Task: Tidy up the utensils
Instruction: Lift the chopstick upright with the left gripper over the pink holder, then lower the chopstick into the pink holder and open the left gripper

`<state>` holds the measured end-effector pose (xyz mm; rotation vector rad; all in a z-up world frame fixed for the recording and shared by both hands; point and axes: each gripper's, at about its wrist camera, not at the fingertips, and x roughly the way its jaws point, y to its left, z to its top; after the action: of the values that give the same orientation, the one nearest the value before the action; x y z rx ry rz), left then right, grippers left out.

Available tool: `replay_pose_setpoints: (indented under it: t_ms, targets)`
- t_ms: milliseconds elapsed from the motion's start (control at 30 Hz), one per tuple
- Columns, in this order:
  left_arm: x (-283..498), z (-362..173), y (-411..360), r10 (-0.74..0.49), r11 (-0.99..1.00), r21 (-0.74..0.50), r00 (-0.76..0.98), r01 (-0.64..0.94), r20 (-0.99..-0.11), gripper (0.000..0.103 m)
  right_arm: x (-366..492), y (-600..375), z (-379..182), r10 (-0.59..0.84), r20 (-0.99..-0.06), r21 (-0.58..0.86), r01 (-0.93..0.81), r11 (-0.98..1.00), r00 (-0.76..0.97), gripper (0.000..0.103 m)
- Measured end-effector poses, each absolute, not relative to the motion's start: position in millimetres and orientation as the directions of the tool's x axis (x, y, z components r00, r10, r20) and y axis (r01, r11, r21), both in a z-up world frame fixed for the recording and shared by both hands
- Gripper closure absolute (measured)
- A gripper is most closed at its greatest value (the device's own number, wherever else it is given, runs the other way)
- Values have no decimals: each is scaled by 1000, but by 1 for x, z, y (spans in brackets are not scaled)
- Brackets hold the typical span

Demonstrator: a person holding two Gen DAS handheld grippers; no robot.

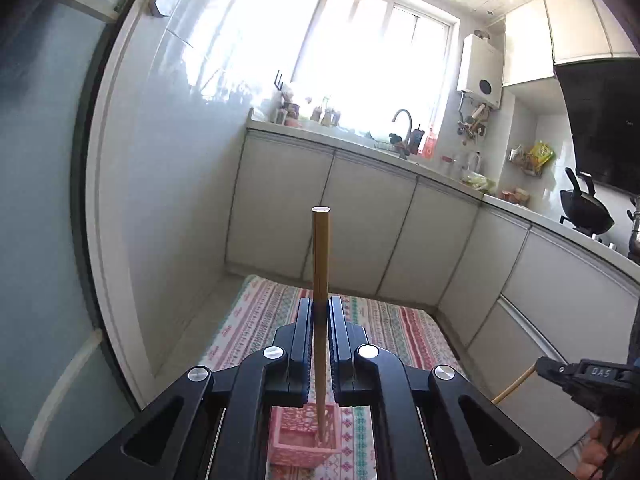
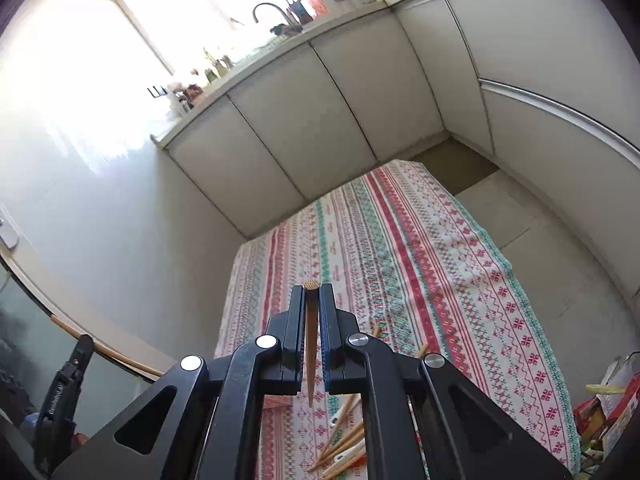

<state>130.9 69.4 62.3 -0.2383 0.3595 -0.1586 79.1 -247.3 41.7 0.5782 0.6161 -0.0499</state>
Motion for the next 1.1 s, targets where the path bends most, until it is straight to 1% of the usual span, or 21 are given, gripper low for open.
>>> replay_pose_setpoints:
  t_ms: [133,233,367,533,667,833,933,1000,1100]
  targets:
    - [144,56,69,-163,968,-234,932,88,-324,96,82,-233,63,143,-487,511,148,847,862,96]
    - [159,43,65,-163,974,-209,922,92,-351,96,91,-220,71,172,-451,523,103,846,876,96]
    - [180,20,59,-184,976,-187,894,115,-408,96,113,-194,73,207,-438,503,47,863,875,96]
    - [202,-2,50,-192,979,-152,858,135,-477,96,142,-162,59,235,-468,446,-2,895,852,96]
    - [213,-15,47,-201,979,-143,832,147,-518,96,160,-139,38,228,-529,374,-16,927,817,96]
    - [227,-23,43,-225,974,-154,798,167,-559,96,176,-123,10,241,-593,350,-24,937,769,96]
    - [228,-26,40,-231,973,-152,787,175,-572,96,183,-117,-3,248,-617,346,-26,938,747,96]
    - [229,-27,38,-242,970,-157,781,185,-575,96,184,-115,-5,244,-613,342,-26,939,752,96]
    - [230,-26,35,-269,963,-175,779,206,-566,94,186,-118,-4,267,-608,373,-28,927,747,95]
